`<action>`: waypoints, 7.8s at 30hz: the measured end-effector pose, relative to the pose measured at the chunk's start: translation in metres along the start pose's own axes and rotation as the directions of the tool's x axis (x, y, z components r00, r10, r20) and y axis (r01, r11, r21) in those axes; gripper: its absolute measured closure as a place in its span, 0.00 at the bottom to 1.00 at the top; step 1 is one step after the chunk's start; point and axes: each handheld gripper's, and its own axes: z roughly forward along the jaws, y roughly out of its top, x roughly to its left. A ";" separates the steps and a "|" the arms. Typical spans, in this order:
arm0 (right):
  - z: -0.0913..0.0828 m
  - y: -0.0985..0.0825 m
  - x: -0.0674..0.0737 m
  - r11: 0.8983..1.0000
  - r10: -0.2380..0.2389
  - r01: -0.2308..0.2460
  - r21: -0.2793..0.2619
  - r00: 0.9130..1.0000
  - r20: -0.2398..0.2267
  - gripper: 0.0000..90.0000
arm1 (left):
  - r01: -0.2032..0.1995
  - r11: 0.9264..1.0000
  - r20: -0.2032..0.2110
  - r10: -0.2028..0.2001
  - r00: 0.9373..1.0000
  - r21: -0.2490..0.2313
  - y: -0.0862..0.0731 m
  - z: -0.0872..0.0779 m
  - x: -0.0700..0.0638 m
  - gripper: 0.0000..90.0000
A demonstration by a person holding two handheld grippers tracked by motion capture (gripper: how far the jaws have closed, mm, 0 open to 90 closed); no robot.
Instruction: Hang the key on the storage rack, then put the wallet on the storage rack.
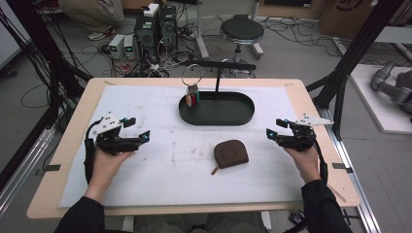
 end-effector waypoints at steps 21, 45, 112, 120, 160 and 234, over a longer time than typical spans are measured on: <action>-0.008 -0.003 -0.003 1.000 0.014 -0.014 -0.002 1.000 -0.007 0.36 | -0.046 0.999 -0.048 0.046 0.998 -0.001 -0.002 -0.001 0.005 0.25; 0.014 -0.011 0.032 0.985 -0.078 0.113 0.127 0.964 -0.254 0.34 | -0.056 0.998 -0.071 0.055 0.996 -0.020 0.001 -0.001 0.009 0.26; 0.080 -0.005 0.056 0.943 0.163 -0.070 0.326 0.950 -0.266 0.75 | -0.067 0.998 -0.042 0.066 0.997 -0.021 0.003 0.001 -0.002 0.26; 0.076 0.000 0.062 0.959 0.087 -0.005 0.284 0.957 -0.276 0.93 | -0.079 0.997 -0.022 0.079 0.997 -0.005 0.004 0.006 -0.006 0.26; 0.023 0.017 0.088 0.981 -0.192 0.185 -0.057 0.896 -0.401 0.98 | -0.087 0.996 0.436 0.073 0.897 0.012 0.021 0.085 -0.084 0.27; 0.034 0.013 0.080 0.983 -0.160 0.182 0.006 0.880 -0.447 0.76 | -0.147 0.989 0.471 0.129 0.873 0.003 0.027 0.075 -0.098 0.37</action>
